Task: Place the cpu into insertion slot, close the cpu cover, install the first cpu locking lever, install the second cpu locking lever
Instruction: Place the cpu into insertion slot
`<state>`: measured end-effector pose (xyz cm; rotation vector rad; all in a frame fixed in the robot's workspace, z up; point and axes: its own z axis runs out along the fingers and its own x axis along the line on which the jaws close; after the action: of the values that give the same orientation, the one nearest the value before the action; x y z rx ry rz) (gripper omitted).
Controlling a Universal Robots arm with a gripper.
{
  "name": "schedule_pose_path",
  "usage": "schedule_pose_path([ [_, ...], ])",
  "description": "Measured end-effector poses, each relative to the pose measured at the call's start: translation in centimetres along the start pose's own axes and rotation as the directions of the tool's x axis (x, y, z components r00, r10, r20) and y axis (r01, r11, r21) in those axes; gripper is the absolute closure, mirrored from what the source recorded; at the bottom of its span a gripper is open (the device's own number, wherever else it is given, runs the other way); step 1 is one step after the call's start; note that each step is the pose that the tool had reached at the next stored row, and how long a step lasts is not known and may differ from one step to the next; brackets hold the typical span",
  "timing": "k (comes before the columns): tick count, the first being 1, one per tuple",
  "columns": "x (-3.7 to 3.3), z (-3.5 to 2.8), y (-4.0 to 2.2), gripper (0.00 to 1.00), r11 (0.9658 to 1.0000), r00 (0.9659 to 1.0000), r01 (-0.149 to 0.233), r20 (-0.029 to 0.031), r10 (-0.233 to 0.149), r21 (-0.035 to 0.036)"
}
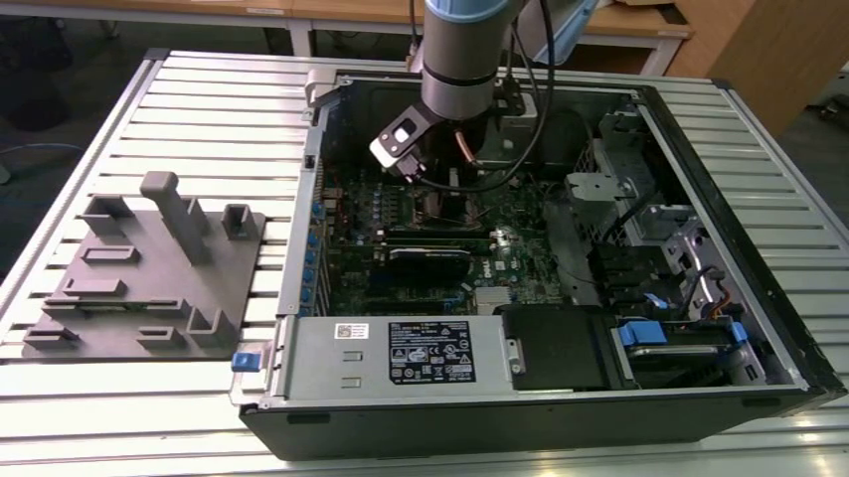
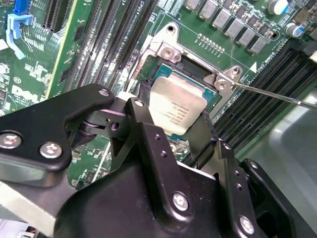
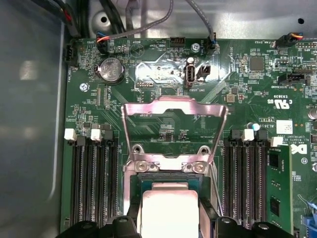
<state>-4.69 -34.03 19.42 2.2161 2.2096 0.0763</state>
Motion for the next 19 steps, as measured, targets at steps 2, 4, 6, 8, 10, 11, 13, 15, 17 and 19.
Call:
schedule_pose_path([
  [2, 0.04, 0.0, 0.0, 0.46, 1.0, 1.0, 0.001, -0.0001, -0.001, 0.0],
  [4, 0.04, 0.07, 0.01, 0.46, 1.0, 1.0, 0.001, -0.0001, -0.001, 0.0],
  [6, 0.04, 0.1, 0.07, 0.46, 1.0, 1.0, 0.001, 0.0002, -0.001, 0.0002],
  [8, 0.04, 0.14, 0.07, 0.46, 1.0, 1.0, 0.001, 0.0001, -0.001, 0.0001],
  [10, 0.01, 0.34, 0.05, 0.46, 1.0, 1.0, 0.001, 0.0015, -0.001, 0.0008],
  [11, 0.0, 0.48, 0.04, 0.46, 1.0, 1.0, 0.001, 0.002, -0.001, 0.0011],
  [13, 0.0, 0.55, 0.04, 0.46, 1.0, 1.0, 0.001, 0.0015, -0.001, 0.001],
  [15, -0.01, 0.57, 0.03, 0.46, 1.0, 1.0, 0.001, 0.001, -0.001, 0.0007],
  [17, -0.01, 0.57, 0.03, 0.46, 1.0, 1.0, 0.001, 0.001, -0.001, 0.0007],
  [19, -0.01, 0.58, 0.03, 0.46, 1.0, 1.0, 0.001, 0.001, -0.001, 0.0006],
])
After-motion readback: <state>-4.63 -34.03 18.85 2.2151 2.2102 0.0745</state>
